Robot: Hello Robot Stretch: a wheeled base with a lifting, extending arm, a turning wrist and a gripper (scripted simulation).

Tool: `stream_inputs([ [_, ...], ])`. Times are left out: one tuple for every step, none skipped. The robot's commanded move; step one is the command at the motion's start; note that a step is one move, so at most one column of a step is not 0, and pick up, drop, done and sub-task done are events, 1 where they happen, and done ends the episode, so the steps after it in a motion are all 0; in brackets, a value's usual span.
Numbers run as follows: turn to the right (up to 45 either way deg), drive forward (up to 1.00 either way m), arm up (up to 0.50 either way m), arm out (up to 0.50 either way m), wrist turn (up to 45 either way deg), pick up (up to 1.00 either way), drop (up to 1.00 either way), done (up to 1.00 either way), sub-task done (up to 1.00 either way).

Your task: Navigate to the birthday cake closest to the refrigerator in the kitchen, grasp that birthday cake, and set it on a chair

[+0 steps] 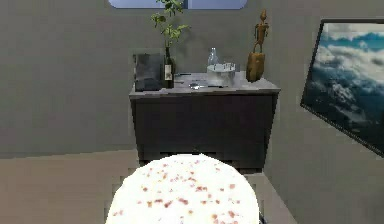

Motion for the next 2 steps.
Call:
stream_inputs([
  [0.0,0.20,0.00,0.00,0.0,0.00,0.00,0.00,0.00],
  [45.0,0.00,0.00,0.00,0.0,0.00,0.00,0.00,0.00],
])
